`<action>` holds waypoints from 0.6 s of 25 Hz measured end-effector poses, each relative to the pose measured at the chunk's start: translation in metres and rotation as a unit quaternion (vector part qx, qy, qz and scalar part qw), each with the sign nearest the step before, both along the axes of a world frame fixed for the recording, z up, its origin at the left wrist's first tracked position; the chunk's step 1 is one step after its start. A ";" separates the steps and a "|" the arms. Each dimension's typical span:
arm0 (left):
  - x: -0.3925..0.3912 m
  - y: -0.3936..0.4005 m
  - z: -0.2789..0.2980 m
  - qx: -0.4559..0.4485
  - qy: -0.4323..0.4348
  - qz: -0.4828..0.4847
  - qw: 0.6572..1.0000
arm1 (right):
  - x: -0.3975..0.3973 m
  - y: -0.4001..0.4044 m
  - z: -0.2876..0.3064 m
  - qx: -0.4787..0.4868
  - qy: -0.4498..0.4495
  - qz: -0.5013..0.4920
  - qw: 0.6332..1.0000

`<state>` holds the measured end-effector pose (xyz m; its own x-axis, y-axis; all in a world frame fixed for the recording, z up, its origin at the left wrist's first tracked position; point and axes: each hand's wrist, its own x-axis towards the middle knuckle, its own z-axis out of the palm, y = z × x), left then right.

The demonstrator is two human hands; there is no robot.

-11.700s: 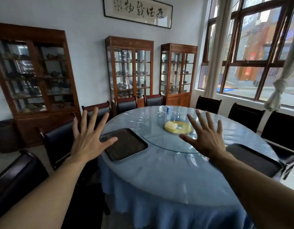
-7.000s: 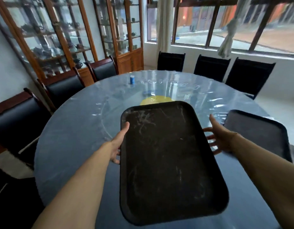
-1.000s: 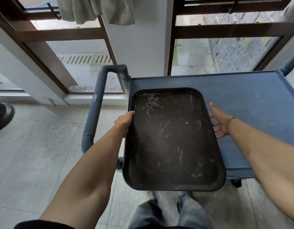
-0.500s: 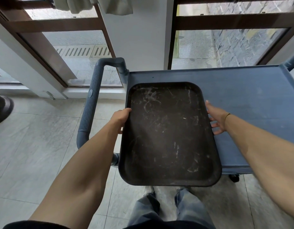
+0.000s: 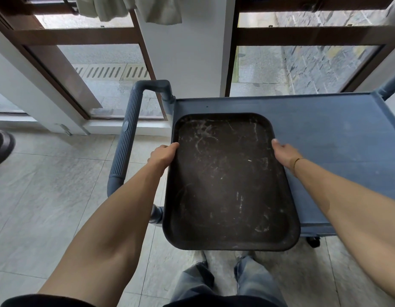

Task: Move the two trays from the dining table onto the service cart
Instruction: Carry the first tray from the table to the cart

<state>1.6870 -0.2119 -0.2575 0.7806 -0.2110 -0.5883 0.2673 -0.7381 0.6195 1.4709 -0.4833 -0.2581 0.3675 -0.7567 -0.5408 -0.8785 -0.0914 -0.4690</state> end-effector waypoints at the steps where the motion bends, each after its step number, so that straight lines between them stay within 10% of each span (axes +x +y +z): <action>1: 0.002 0.001 0.001 0.000 -0.025 -0.021 0.999 | 0.001 0.000 0.001 -0.021 0.005 0.018 1.000; 15: 0.004 -0.021 0.041 0.022 -0.336 -0.300 0.892 | -0.027 0.024 0.079 -0.280 0.057 0.160 0.945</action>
